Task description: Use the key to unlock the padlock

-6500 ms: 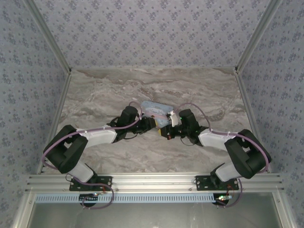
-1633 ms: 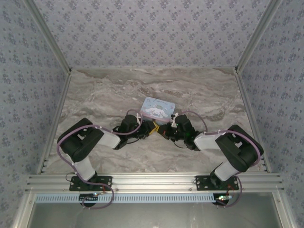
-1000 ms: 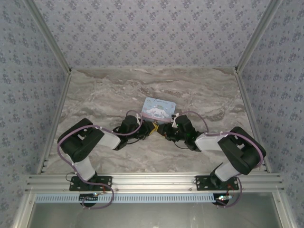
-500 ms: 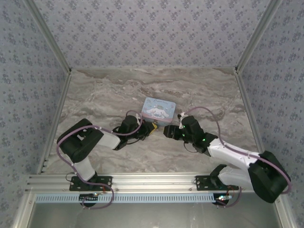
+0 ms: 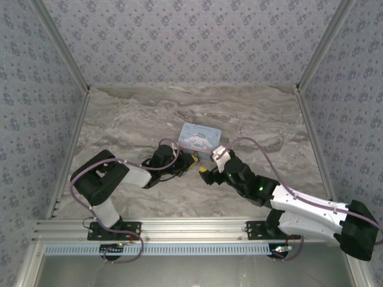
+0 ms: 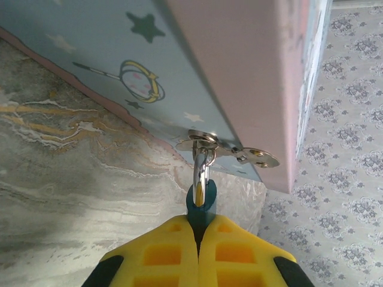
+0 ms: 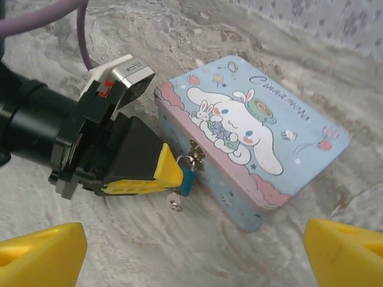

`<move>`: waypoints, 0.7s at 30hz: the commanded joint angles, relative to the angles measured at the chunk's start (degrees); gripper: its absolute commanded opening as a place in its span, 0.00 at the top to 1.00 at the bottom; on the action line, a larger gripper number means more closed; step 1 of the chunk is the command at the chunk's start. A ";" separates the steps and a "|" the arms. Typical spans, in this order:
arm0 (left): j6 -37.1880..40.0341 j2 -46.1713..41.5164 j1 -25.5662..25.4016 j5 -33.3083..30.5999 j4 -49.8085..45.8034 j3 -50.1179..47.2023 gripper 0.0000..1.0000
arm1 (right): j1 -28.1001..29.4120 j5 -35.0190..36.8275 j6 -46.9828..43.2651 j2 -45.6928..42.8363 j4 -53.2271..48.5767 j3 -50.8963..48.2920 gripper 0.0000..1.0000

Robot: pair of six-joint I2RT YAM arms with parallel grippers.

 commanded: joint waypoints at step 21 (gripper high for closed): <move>-0.66 -1.58 -0.96 1.54 -0.37 3.80 1.00 | 6.58 15.58 -35.98 18.73 30.92 -10.75 0.29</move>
